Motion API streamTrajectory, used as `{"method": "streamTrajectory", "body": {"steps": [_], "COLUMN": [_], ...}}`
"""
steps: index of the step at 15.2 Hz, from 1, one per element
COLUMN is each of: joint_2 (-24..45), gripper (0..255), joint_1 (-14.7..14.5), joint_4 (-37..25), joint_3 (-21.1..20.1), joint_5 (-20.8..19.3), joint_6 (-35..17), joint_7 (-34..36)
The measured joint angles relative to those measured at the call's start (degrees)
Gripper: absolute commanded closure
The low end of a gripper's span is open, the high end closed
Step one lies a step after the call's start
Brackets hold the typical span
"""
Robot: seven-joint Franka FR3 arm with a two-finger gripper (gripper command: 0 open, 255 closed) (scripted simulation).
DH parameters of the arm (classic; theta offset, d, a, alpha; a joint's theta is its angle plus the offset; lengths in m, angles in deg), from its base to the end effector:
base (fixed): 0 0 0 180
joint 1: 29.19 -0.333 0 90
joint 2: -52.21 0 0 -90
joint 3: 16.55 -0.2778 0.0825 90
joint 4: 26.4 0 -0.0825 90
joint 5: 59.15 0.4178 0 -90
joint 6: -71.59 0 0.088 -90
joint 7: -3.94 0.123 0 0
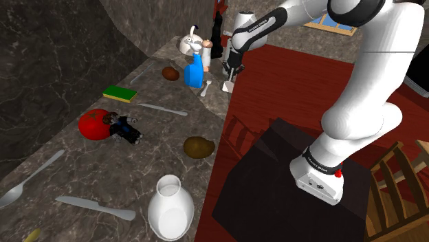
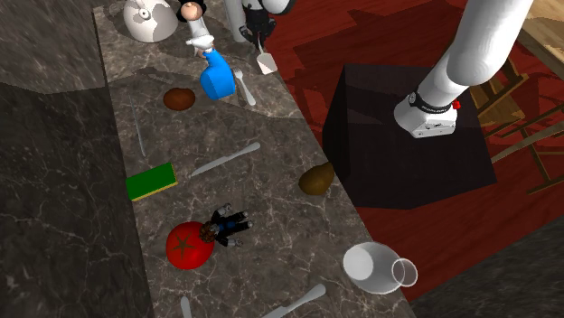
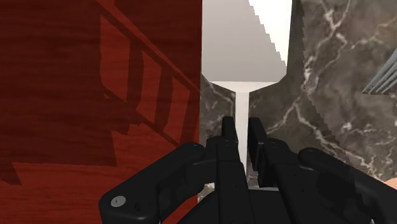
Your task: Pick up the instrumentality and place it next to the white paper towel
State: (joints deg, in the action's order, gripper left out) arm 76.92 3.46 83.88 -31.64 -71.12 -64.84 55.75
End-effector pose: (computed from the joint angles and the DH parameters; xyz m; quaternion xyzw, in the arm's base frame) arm 0.6069 -0.1971 0.2021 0.8553 -0.5172 0.0275 0.0117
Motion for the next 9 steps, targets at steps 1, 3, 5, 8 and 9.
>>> {"method": "streamTrajectory", "body": {"steps": [1, 3, 5, 8, 9], "joint_2": [0.5, 1.6, 2.6, 3.3, 3.3], "gripper": [255, 255, 255, 255, 255], "joint_1": [-0.1, -0.3, -0.5, -0.6, -0.6], "joint_4": [0.0, 0.1, 0.2, 0.3, 0.4], "joint_3": [0.1, 0.4, 0.7, 0.9, 0.9], "joint_5": [-0.2, -0.7, -1.1, -1.4, -1.5], "joint_6": [-0.5, -1.7, -2.7, -3.5, -3.6], "joint_7": [0.1, 0.5, 0.9, 1.1, 1.1]}}
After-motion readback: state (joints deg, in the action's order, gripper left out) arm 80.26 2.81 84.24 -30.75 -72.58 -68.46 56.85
